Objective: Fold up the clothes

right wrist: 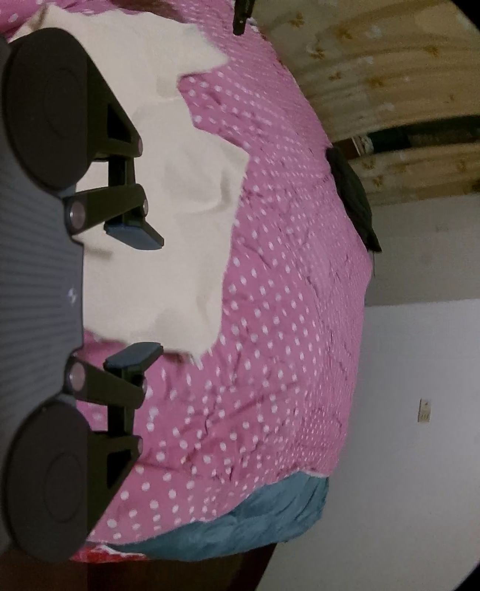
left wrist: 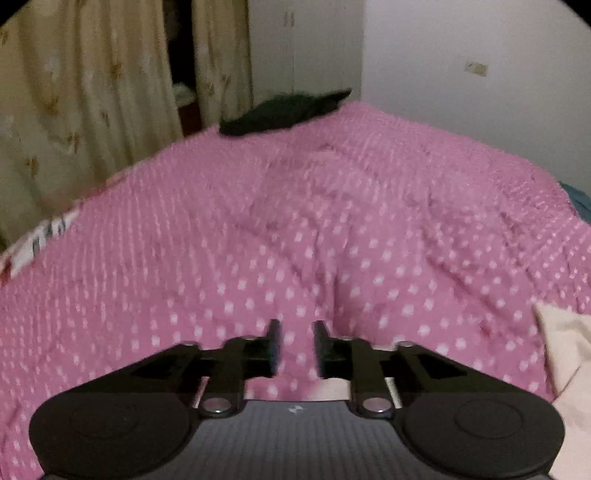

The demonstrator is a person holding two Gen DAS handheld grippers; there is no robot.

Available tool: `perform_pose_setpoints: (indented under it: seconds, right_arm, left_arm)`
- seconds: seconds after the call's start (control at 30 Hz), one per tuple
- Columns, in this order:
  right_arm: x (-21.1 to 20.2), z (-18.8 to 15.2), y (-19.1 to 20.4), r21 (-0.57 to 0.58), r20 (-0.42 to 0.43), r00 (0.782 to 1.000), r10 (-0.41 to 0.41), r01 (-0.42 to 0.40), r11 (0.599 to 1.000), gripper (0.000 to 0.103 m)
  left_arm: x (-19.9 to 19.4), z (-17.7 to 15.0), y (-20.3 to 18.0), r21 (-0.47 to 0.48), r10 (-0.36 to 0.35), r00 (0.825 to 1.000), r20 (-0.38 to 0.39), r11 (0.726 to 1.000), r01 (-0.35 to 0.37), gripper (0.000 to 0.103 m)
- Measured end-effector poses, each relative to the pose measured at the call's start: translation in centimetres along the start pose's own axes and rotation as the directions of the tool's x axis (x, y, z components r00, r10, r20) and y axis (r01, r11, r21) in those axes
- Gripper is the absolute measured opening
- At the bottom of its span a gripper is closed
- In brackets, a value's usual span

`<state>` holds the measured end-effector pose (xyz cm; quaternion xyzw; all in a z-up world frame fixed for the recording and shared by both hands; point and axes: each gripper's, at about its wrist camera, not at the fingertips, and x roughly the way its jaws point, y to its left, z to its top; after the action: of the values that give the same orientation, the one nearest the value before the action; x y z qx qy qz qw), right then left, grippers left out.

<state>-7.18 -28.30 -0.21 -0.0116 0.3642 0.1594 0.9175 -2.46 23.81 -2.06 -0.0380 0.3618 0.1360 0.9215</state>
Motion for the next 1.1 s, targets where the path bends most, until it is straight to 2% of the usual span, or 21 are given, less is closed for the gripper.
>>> perform_pose_setpoints:
  seconds: [0.03, 0.1, 0.17, 0.23, 0.3, 0.4, 0.5, 0.63, 0.73, 0.77, 0.8, 0.83, 0.93, 0.97, 1.03, 1.07, 1.1]
  right_arm:
    - [0.0, 0.4, -0.7, 0.02, -0.001, 1.0, 0.003, -0.003, 1.0, 0.056]
    - [0.3, 1.2, -2.5, 0.083, -0.002, 1.0, 0.016, -0.016, 0.996, 0.055]
    - [1.0, 1.9, -3.8, 0.133, -0.009, 0.999, 0.044, -0.043, 0.99, 0.054]
    - [2.1, 2.7, -5.2, 0.194, -0.024, 0.997, 0.078, -0.072, 0.978, 0.054]
    - [3.6, 3.1, -6.4, 0.26, -0.049, 0.991, 0.124, -0.107, 0.96, 0.054]
    - [5.3, 3.2, -7.1, 0.297, -0.073, 0.988, 0.139, -0.112, 0.948, 0.054]
    - [7.2, 3.1, -7.7, 0.35, -0.109, 0.978, 0.177, -0.129, 0.928, 0.054]
    - [9.0, 3.1, -8.2, 0.39, -0.131, 0.966, 0.223, -0.157, 0.907, 0.054]
    - [10.0, 3.2, -8.5, 0.427, -0.131, 0.96, 0.248, -0.172, 0.888, 0.053]
    - [10.3, 3.2, -8.7, 0.451, -0.123, 0.957, 0.263, -0.182, 0.874, 0.053]
    - [10.5, 3.2, -8.9, 0.469, -0.107, 0.955, 0.277, -0.197, 0.861, 0.053]
    - [10.7, 3.3, -9.2, 0.487, -0.091, 0.953, 0.29, -0.211, 0.847, 0.045]
    - [11.2, 3.4, -9.7, 0.519, -0.062, 0.951, 0.302, -0.228, 0.824, 0.036]
    - [11.4, 3.4, -9.7, 0.52, -0.066, 0.951, 0.302, -0.225, 0.824, 0.029]
    - [11.8, 3.4, -9.7, 0.523, -0.074, 0.951, 0.301, -0.22, 0.823, 0.025]
    - [11.6, 3.5, -9.7, 0.52, -0.063, 0.953, 0.296, -0.222, 0.825, 0.015]
    - [11.5, 3.6, -9.7, 0.517, -0.052, 0.956, 0.29, -0.223, 0.826, 0.01]
  left_arm:
    - [-0.2, 0.3, -0.3, 0.008, -0.002, 1.0, 0.015, 1.0, 0.002, 0.049]
    - [-0.8, 1.0, -1.9, 0.039, -0.045, 0.998, 0.045, 0.998, 0.043, 0.052]
    - [-0.9, 1.5, -4.2, 0.085, -0.147, 0.989, 0.028, 0.986, 0.144, 0.052]
    - [-0.5, 1.7, -7.1, 0.141, -0.251, 0.968, -0.007, 0.958, 0.25, 0.052]
    - [0.7, 1.7, -9.8, 0.183, -0.305, 0.951, -0.049, 0.933, 0.309, 0.052]
    - [2.5, 1.6, -13.9, 0.239, -0.379, 0.918, -0.115, 0.887, 0.396, 0.052]
    - [4.3, 1.2, -16.5, 0.237, -0.399, 0.898, -0.185, 0.869, 0.435, 0.052]
    - [6.2, 1.2, -18.2, 0.204, -0.441, 0.867, -0.231, 0.85, 0.486, 0.052]
    - [7.3, 1.4, -19.6, 0.222, -0.443, 0.865, -0.236, 0.842, 0.492, 0.05]
    - [7.5, 1.4, -19.9, 0.226, -0.442, 0.864, -0.241, 0.84, 0.493, 0.049]
    - [7.5, 1.5, -19.9, 0.23, -0.443, 0.865, -0.234, 0.84, 0.492, 0.042]
    - [7.4, 1.6, -19.9, 0.234, -0.445, 0.866, -0.228, 0.839, 0.492, 0.029]
    - [7.6, 2.1, -19.7, 0.215, -0.47, 0.854, -0.223, 0.831, 0.513, 0.014]
    - [7.7, 2.2, -19.7, 0.215, -0.472, 0.853, -0.223, 0.829, 0.515, 0.011]
    - [7.8, 2.4, -19.7, 0.217, -0.474, 0.853, -0.218, 0.829, 0.515, 0.006]
    - [7.6, 2.5, -19.6, 0.217, -0.484, 0.85, -0.207, 0.825, 0.522, 0.006]
    - [7.4, 2.6, -19.6, 0.218, -0.494, 0.847, -0.195, 0.821, 0.528, 0.005]
